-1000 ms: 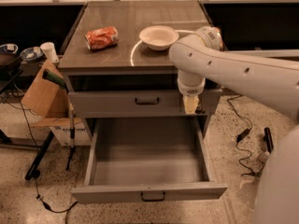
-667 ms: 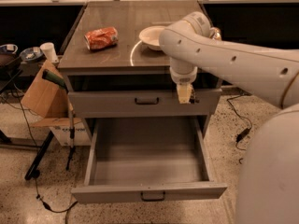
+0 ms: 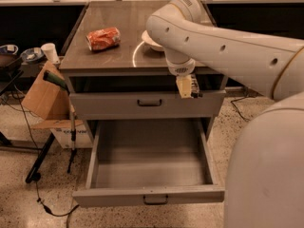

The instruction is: Pick rxbar chocolate from middle drawer and place on counter

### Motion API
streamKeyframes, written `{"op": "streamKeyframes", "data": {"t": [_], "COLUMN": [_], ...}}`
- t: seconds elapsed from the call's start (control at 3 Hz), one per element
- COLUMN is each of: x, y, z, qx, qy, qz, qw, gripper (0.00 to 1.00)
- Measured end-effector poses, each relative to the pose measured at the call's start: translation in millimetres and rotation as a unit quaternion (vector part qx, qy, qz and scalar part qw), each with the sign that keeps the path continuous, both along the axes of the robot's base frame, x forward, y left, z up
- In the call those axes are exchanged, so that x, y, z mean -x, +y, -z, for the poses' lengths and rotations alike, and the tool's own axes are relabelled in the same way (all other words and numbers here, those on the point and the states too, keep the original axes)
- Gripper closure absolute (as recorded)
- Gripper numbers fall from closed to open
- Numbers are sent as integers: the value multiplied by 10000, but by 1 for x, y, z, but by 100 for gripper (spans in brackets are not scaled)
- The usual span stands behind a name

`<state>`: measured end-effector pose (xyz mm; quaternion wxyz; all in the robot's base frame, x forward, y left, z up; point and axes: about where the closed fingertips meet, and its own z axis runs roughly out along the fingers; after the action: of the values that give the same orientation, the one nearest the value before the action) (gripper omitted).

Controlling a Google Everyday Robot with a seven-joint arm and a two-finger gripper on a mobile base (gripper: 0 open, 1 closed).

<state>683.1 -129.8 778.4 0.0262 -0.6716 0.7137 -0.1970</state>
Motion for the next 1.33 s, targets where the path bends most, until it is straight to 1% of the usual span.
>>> {"op": "streamKeyframes", "data": {"t": [0.33,0.67,1.0,1.33], "x": [10,21,29,31], "y": [-15,-25,-24,-16], "z": [5,3,-9,-25], "qx": [354,601,733,798], "qy": [318,497,478,339], "qz": [282,445,508,478], "qw": [9985,9960,9949,9951], "gripper": [100,100,100,100]}}
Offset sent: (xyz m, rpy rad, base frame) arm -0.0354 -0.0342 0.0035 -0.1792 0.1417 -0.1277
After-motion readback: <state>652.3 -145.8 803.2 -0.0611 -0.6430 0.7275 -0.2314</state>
